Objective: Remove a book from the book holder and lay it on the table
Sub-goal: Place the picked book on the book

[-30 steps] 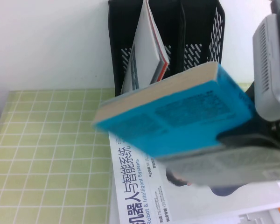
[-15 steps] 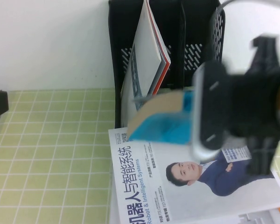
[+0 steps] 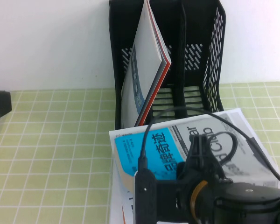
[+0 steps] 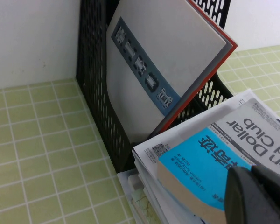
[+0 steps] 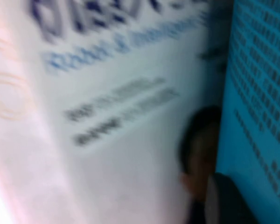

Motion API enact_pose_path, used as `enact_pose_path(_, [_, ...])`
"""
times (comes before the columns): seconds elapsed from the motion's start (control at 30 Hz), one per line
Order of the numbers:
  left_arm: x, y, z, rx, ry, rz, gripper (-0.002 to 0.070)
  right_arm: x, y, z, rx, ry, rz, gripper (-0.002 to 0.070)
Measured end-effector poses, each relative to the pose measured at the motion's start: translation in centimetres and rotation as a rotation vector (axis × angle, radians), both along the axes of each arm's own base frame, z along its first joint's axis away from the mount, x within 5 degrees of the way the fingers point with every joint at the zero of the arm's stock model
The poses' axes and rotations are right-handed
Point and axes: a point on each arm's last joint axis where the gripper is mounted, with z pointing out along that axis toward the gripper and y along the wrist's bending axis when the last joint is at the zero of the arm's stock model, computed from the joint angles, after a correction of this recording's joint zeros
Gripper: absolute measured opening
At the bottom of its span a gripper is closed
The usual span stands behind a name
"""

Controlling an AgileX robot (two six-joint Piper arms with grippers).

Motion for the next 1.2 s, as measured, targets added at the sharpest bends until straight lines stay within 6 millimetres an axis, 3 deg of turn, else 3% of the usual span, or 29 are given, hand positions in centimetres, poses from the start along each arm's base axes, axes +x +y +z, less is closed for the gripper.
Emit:
enact_pose_path(0.2, [-0.1,-0.2,0.1,-0.016,-0.004,-0.024,-0.0002,-0.5,0.0,-0.4,0.056,0.081,-0.067,0.0214])
enact_pose_path(0.37, [-0.2,-0.4,0.1,-0.026,0.003,-0.046,-0.0003,-0.3,0.2,0.6,0.125,0.079,-0.156,0.0451])
enact_pose_path(0.43, [-0.3,-0.5,0.0,-0.024,0.014,-0.052,-0.0003,-0.1,0.3,1.3,0.139,0.059,-0.178,0.0494])
enact_pose_path(0.63, [-0.7,-0.6,-0.4,0.004,0.058,-0.09,-0.0003,0.3,0.8,3.8,0.211,0.066,-0.198,0.0525])
enact_pose_path(0.9, [-3.4,-0.1,0.5,0.006,-0.042,-0.106,-0.0003,-1.7,0.2,6.9,0.33,0.201,-0.039,0.0526])
enact_pose_path(1.03, [-5.4,0.3,0.9,0.001,-0.094,-0.111,-0.0003,-1.9,-0.9,8.2,0.34,0.173,-0.032,0.0454])
enact_pose_path(1.1, [-6.6,0.5,1.0,-0.001,-0.118,-0.117,-0.0003,-2.0,-2.0,9.3,0.351,0.127,-0.038,0.0352])
enact_pose_path(1.2, [-9.0,0.8,0.7,-0.024,-0.175,-0.127,-0.0003,-2.3,-4.1,11.4,0.4,0.064,-0.052,0.0123])
